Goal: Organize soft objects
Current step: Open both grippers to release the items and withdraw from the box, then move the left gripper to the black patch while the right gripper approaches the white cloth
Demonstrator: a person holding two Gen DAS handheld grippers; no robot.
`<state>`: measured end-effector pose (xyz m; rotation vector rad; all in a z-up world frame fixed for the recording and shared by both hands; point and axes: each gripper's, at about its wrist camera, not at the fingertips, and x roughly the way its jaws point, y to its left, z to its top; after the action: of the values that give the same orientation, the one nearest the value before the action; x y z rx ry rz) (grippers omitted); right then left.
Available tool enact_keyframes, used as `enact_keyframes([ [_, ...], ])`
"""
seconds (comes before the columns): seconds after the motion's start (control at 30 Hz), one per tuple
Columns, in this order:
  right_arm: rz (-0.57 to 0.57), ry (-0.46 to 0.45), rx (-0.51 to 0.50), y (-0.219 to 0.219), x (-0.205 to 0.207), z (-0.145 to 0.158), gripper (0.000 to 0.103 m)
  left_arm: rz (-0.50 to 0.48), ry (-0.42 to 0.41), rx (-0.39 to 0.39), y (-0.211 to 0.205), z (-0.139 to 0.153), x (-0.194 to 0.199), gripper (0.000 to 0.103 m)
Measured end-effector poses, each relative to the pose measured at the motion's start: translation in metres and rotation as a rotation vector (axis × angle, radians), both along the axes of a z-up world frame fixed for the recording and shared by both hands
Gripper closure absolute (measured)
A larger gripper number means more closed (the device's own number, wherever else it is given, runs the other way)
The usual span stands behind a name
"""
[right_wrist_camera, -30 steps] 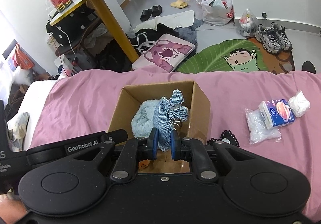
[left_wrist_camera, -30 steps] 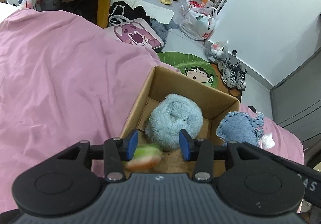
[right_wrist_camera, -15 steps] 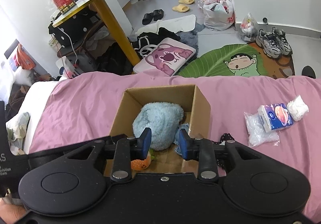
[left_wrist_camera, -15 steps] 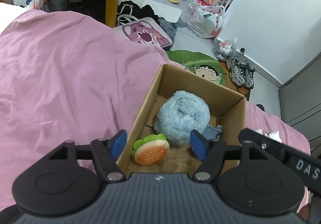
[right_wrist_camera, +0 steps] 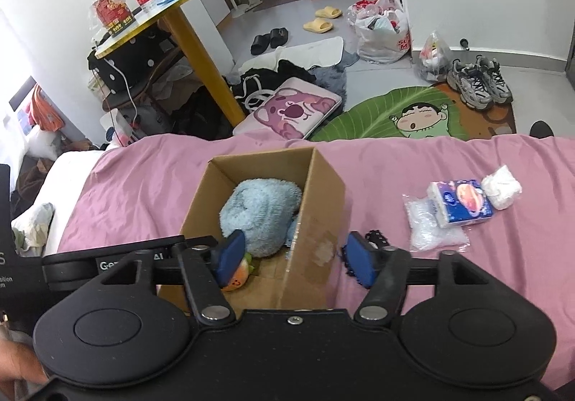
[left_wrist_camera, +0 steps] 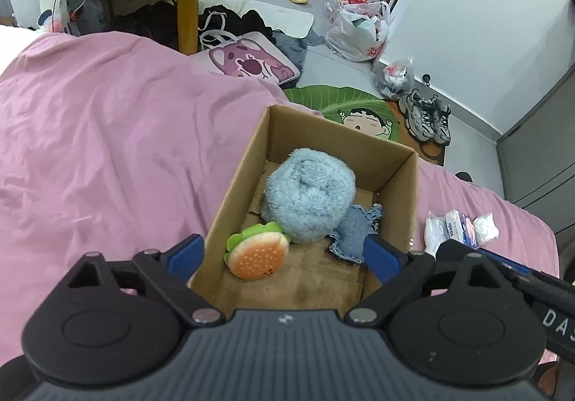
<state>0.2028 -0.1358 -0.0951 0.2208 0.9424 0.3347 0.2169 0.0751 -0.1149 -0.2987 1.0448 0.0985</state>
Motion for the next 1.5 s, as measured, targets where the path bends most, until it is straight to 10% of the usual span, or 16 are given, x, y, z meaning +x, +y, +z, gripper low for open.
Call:
enact_keyframes([
  [0.37,-0.016,-0.014,0.011,-0.029,-0.011,-0.002,0.01,-0.026,0.014,0.027,-0.025,0.006,-0.009,0.0],
  [1.5,-0.084,0.008,0.134,-0.144,-0.026,-0.022,0.0,-0.087,-0.008,0.125,-0.122,0.032,-0.013,0.0],
])
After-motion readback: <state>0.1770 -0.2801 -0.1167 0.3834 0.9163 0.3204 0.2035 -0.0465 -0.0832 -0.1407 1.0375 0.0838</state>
